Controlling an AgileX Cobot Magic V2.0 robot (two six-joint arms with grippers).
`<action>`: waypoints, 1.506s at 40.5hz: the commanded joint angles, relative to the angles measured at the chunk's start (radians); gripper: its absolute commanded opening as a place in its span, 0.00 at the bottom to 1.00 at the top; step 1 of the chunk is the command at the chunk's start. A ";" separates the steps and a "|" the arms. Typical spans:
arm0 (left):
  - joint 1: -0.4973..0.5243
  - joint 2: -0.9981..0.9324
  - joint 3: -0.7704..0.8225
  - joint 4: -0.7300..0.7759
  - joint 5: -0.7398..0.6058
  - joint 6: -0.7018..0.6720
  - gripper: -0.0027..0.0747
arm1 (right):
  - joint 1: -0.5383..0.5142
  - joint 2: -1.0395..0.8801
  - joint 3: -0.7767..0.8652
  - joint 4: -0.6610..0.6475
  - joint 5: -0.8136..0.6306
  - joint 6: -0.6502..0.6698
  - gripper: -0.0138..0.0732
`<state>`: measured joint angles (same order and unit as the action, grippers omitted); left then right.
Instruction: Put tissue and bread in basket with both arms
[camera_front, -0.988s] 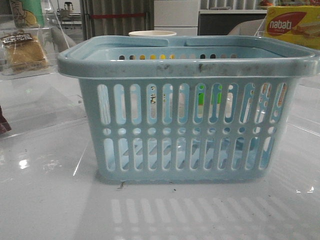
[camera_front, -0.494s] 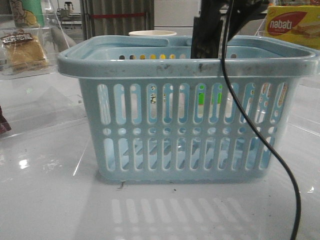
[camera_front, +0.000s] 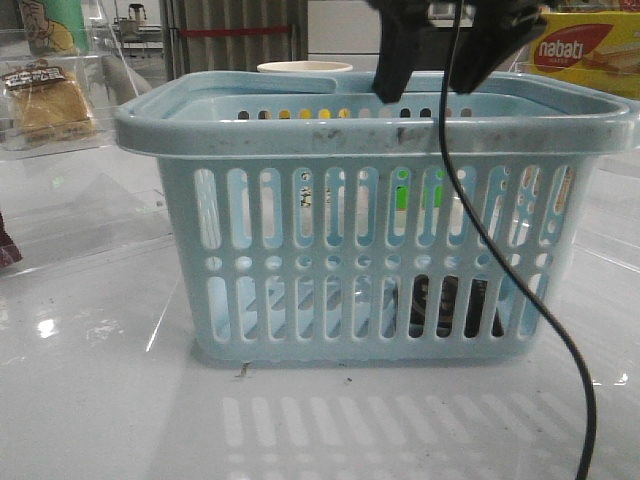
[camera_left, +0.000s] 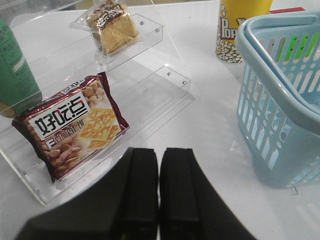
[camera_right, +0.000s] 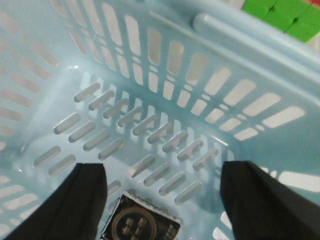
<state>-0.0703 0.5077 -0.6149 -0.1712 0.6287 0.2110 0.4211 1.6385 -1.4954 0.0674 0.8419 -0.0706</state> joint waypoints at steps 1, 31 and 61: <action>-0.001 0.009 -0.027 -0.014 -0.081 -0.006 0.21 | 0.018 -0.153 0.004 0.002 -0.055 -0.047 0.83; -0.001 0.013 0.001 -0.014 -0.148 -0.006 0.68 | 0.042 -0.862 0.625 0.002 -0.260 -0.091 0.83; -0.001 0.747 -0.402 0.030 -0.265 -0.006 0.84 | 0.042 -0.921 0.654 0.002 -0.246 -0.091 0.83</action>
<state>-0.0703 1.1879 -0.9095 -0.1479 0.4538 0.2110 0.4630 0.7222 -0.8161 0.0686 0.6736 -0.1531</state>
